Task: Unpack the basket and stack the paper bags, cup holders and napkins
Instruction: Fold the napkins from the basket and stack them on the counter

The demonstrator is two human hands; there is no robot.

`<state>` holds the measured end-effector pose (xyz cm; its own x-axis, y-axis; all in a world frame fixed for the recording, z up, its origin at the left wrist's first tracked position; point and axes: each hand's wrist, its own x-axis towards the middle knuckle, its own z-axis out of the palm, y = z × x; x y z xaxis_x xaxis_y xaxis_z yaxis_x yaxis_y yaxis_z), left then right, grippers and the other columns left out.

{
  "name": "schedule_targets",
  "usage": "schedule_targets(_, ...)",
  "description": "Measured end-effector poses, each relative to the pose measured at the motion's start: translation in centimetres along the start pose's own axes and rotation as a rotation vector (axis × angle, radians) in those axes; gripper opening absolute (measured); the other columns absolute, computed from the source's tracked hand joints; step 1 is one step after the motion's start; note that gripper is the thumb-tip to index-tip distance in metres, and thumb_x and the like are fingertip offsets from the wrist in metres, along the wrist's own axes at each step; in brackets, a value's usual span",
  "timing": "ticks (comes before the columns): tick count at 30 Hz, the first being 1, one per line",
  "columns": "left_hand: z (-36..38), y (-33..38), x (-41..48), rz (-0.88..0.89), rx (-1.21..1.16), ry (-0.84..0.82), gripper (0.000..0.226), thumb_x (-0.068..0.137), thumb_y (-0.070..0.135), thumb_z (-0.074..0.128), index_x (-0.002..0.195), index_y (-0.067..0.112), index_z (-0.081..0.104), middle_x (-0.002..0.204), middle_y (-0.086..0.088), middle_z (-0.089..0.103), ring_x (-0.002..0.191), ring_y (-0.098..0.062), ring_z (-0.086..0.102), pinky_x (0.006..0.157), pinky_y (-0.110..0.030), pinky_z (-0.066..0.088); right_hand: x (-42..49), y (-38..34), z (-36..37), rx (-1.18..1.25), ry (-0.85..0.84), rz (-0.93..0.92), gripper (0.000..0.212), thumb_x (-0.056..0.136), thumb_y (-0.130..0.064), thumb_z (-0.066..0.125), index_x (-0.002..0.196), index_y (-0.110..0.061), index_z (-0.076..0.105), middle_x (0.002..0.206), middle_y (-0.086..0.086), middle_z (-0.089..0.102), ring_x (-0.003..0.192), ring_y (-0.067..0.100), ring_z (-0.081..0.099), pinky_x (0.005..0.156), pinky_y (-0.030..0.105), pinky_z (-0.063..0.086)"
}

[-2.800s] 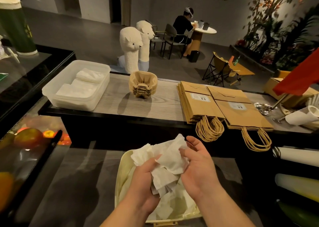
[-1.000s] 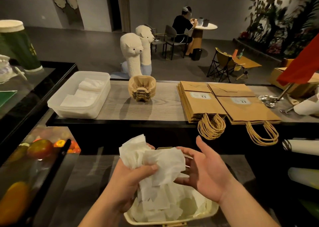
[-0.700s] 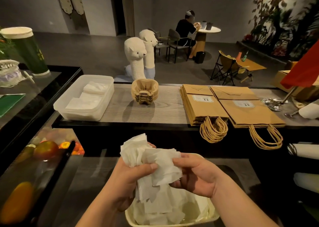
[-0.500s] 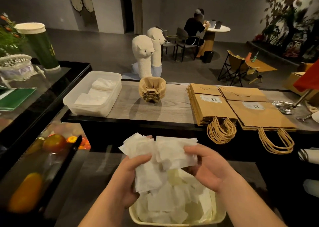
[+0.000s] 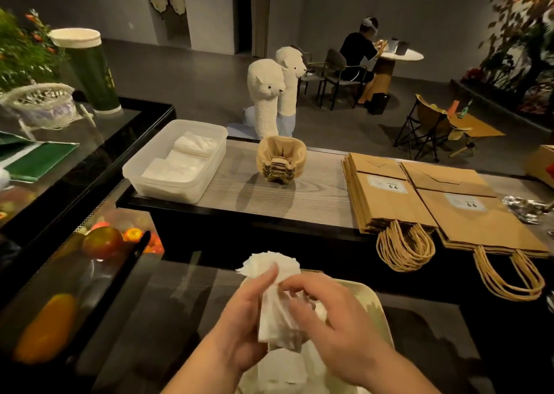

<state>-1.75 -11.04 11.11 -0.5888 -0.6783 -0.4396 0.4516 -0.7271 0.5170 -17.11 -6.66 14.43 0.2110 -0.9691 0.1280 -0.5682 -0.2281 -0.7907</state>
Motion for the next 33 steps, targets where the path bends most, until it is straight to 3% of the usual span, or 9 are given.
schedule_targets(3,-0.7,0.7,0.5,-0.006,0.177,-0.039,0.05,0.064,0.015,0.084,0.112,0.002,0.076,0.104,-0.025,0.069,0.089,-0.038,0.069,0.08,-0.048,0.058,2.0,1.1,-2.2,0.125,0.119,0.097,0.014,0.093,-0.025,0.066,0.1,-0.037,0.069,0.101,-0.013,0.066,0.092,0.01,0.064,0.079,0.024,0.054)
schedule_targets(5,-0.4,1.8,0.6,0.005,0.317,-0.049,0.058,0.065,0.006,0.074,0.122,0.005,0.071,0.111,-0.027,0.069,0.096,-0.041,0.068,0.083,-0.049,0.057,3.6,2.3,-3.9,0.132,0.101,0.203,0.035,0.081,-0.029,0.078,0.107,-0.047,0.063,0.114,-0.014,0.061,0.098,0.01,0.064,0.083,0.029,0.057)
schedule_targets(7,0.2,3.0,0.8,-0.008,0.487,-0.038,0.075,0.064,-0.003,0.063,0.137,0.014,0.058,0.115,-0.023,0.072,0.101,-0.038,0.071,0.083,-0.047,0.058,5.1,2.9,-5.3,0.17,-0.122,0.299,0.071,0.066,-0.045,0.087,0.124,-0.06,0.049,0.132,-0.021,0.052,0.12,0.006,0.058,0.096,0.031,0.054)
schedule_targets(10,1.1,4.9,1.3,-0.048,0.717,-0.081,0.101,0.064,-0.006,0.059,0.153,0.035,0.032,0.123,-0.013,0.073,0.112,-0.03,0.071,0.094,-0.045,0.058,7.2,3.1,-6.7,0.229,-0.371,0.28,0.118,0.06,-0.036,0.096,0.148,-0.059,0.021,0.152,-0.027,0.035,0.134,-0.004,0.046,0.111,0.034,0.047)
schedule_targets(14,2.3,7.4,2.2,-0.109,0.94,-0.177,0.109,0.065,-0.002,0.06,0.155,0.045,0.02,0.131,-0.004,0.067,0.117,-0.021,0.068,0.1,-0.041,0.056,8.9,2.1,-7.9,0.137,-0.474,0.167,0.132,0.064,-0.024,0.097,0.152,-0.06,0.005,0.154,-0.029,0.033,0.14,-0.012,0.033,0.116,0.021,0.032)
schedule_targets(16,2.9,8.7,3.0,-0.135,1.055,-0.183,0.108,0.065,0.001,0.061,0.156,0.039,0.017,0.135,-0.003,0.059,0.117,-0.024,0.067,0.096,-0.041,0.058,9.6,1.5,-8.2,0.052,-0.46,0.147,0.127,0.065,-0.021,0.094,0.149,-0.063,0.009,0.146,-0.031,0.039,0.133,-0.013,0.041,0.11,0.016,0.037)
schedule_targets(19,3.7,10.6,4.7,-0.159,1.214,-0.177,0.084,0.066,0.008,0.064,0.147,0.014,0.042,0.138,-0.003,0.053,0.116,-0.03,0.065,0.1,-0.048,0.055,10.6,1.1,-8.1,-0.026,-0.313,0.127,0.111,0.07,-0.018,0.089,0.146,-0.061,0.022,0.137,-0.032,0.042,0.125,-0.011,0.046,0.097,0.012,0.047)
schedule_targets(27,4.8,15.4,9.1,-0.127,1.492,-0.205,0.094,0.079,0.006,0.066,0.152,0.026,0.009,0.1,-0.008,0.061,0.08,-0.013,0.061,0.067,-0.027,0.051,13.3,2.7,-7.7,-0.01,-0.04,0.078,0.064,0.08,-0.012,0.08,0.122,-0.051,0.053,0.113,-0.023,0.06,0.106,-0.006,0.056,0.09,0.016,0.05)
schedule_targets(33,4.5,18.4,11.3,0.04,1.732,-0.16,0.061,0.077,0.02,0.07,0.128,0.033,0.039,0.101,0.001,0.062,0.079,-0.015,0.061,0.068,-0.033,0.054,15.8,5.2,-7.1,-0.012,0.096,0.033,0.03,0.081,-0.005,0.075,0.09,-0.032,0.067,0.089,-0.018,0.059,0.083,0.005,0.055,0.072,0.016,0.047)
